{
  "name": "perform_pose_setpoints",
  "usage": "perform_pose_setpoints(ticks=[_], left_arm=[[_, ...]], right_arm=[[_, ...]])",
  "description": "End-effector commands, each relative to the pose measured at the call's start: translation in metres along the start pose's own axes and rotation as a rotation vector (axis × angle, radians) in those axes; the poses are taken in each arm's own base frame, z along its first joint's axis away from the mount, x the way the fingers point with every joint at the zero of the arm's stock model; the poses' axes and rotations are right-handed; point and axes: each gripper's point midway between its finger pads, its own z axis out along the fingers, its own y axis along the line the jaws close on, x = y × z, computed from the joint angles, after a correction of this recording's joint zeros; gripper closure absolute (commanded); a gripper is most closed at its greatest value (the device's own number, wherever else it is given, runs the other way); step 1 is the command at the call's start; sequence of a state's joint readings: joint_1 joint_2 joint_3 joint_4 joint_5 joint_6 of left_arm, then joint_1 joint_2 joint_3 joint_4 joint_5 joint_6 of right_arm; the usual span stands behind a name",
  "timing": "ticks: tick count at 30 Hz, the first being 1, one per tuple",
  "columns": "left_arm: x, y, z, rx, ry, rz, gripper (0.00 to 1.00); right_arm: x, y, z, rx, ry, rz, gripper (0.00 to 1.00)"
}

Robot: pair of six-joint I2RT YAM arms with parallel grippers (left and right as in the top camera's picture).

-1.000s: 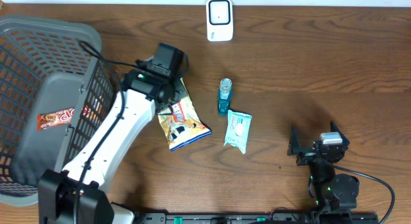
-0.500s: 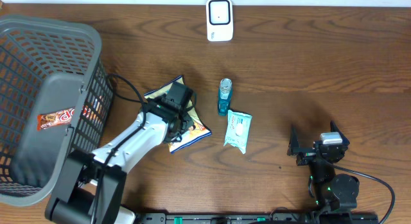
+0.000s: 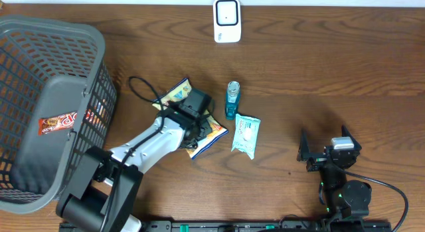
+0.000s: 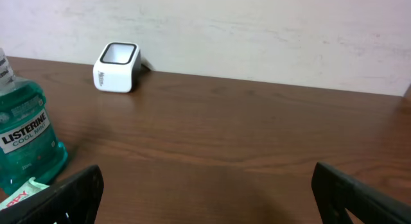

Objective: Scan the item barcode
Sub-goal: 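Lower the yellow pack onto the table left of the green pack, then move the left gripper into the basket and grasp the red Top chocolate bar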

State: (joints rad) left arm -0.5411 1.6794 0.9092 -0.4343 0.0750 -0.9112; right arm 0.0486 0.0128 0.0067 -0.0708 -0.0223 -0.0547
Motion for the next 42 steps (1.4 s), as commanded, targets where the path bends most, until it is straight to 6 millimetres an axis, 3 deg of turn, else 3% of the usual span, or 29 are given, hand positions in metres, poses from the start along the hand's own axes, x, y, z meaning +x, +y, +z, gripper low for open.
perform_pose_setpoints(ticks=[1, 5, 9, 12, 16, 23, 27, 31, 34, 37, 39, 40, 41, 42], left_arm=[[-0.045, -0.02, -0.043, -0.005, -0.185, 0.06, 0.93], [-0.072, -0.017, -0.077, -0.054, -0.326, 0.047, 0.92], [-0.082, -0.002, -0.077, -0.105, -0.349, 0.018, 0.92], [-0.084, 0.024, -0.062, -0.17, -0.317, -0.081, 0.92], [-0.079, 0.046, -0.039, -0.232, -0.269, -0.15, 0.92], [-0.045, 0.05, 0.022, -0.269, -0.057, -0.132, 0.92], [-0.039, 0.06, 0.027, -0.316, -0.032, -0.128, 0.93], [-0.057, 0.061, -0.011, -0.346, -0.136, -0.119, 0.92], [-0.076, 0.045, -0.061, -0.256, -0.25, -0.12, 0.93], [-0.1, 0.011, -0.129, -0.045, -0.418, -0.035, 0.88], [-0.109, -0.002, -0.164, 0.047, -0.509, 0.02, 0.6], [-0.115, -0.008, -0.197, 0.108, -0.597, 0.07, 0.35], [-0.117, -0.009, -0.207, 0.119, -0.625, 0.08, 0.22], [-0.122, -0.006, -0.229, 0.126, -0.691, 0.086, 0.12]], right_arm=[[0.001, -0.003, 0.0, 0.014, 0.004, 0.014, 0.01], [0.002, -0.003, 0.0, 0.014, 0.005, 0.013, 0.01], [0.002, -0.003, 0.0, 0.014, 0.005, 0.014, 0.01], [0.001, -0.003, 0.0, 0.014, 0.004, 0.014, 0.01], [0.002, -0.003, 0.0, 0.014, 0.005, 0.013, 0.01], [0.001, -0.003, 0.0, 0.014, 0.004, 0.014, 0.01], [0.002, -0.003, 0.0, 0.014, 0.005, 0.014, 0.01], [0.002, -0.003, 0.0, 0.014, 0.005, 0.014, 0.01], [0.002, -0.003, 0.0, 0.014, 0.005, 0.014, 0.01], [0.001, -0.003, 0.0, 0.014, 0.004, 0.014, 0.01], [0.001, -0.003, 0.0, 0.014, 0.004, 0.014, 0.01], [0.001, -0.003, 0.0, 0.014, 0.004, 0.013, 0.01], [0.002, -0.003, 0.0, 0.014, 0.005, 0.014, 0.01], [0.001, -0.003, 0.0, 0.014, 0.004, 0.014, 0.01]])
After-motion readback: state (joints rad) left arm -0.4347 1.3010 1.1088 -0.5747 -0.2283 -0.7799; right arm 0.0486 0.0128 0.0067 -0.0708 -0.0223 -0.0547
